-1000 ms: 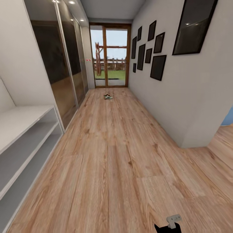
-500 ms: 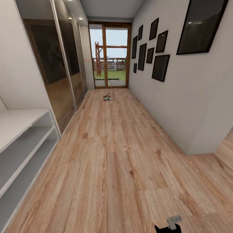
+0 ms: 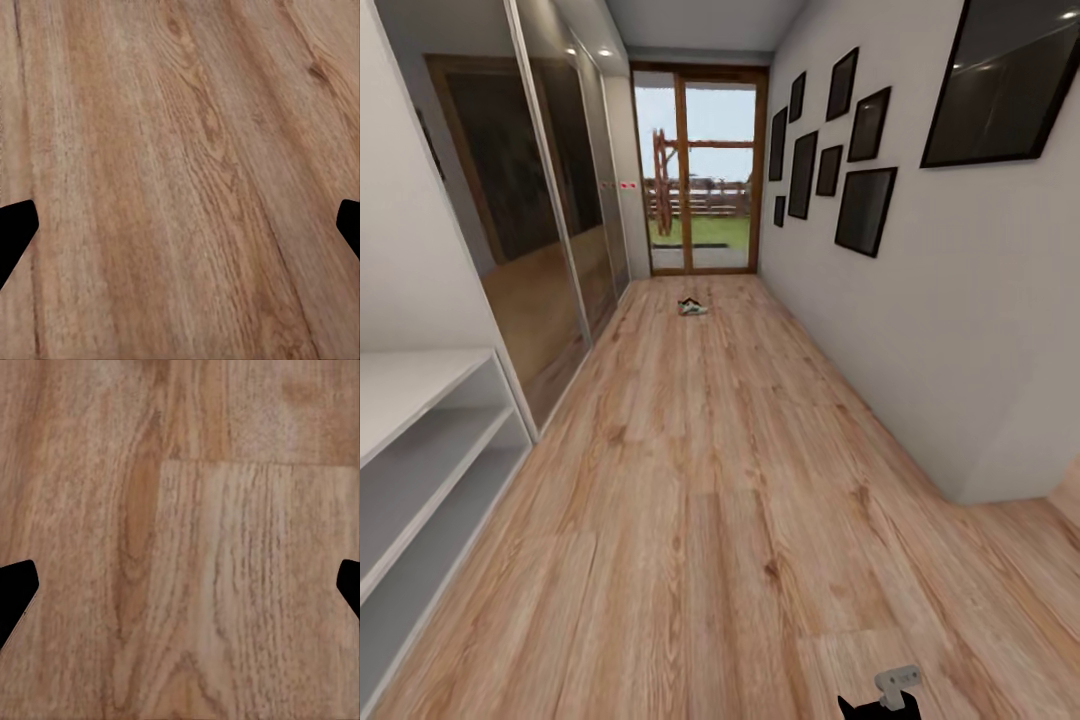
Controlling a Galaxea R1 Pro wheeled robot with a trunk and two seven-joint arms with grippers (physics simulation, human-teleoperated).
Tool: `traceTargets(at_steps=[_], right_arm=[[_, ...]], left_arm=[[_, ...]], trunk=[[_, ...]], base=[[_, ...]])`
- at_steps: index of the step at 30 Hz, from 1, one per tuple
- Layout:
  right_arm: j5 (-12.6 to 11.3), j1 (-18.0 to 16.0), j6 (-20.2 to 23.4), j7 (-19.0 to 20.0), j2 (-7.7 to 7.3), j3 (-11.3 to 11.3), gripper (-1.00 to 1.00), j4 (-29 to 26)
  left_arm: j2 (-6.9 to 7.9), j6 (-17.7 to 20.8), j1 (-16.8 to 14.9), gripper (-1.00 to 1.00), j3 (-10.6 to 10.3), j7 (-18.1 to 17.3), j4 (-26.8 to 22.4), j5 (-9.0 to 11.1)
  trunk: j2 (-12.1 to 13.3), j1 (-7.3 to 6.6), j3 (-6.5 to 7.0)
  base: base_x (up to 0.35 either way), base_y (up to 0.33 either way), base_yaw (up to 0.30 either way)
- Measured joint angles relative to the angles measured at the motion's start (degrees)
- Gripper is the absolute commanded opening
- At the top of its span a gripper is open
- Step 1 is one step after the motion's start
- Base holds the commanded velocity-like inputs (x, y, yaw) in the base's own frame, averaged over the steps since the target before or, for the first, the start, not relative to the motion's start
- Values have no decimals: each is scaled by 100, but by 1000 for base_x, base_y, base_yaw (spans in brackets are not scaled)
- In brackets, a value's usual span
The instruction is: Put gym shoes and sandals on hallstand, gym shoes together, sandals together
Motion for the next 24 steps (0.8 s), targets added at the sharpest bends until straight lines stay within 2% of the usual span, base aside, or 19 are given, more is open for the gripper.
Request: traceTargets(at_steps=[11, 24], right_arm=[[-6, -1, 0, 0, 0, 0, 100, -4], [-8, 0, 0, 0, 0, -8, 100, -7]], left_arm=[[0, -2, 1, 100, 0, 72, 4, 0], [6, -6, 0, 100, 0, 76, -1, 7]], trunk=[[0, 0, 0], [0, 0, 0]], base=[[335, 0, 156], [335, 0, 21]])
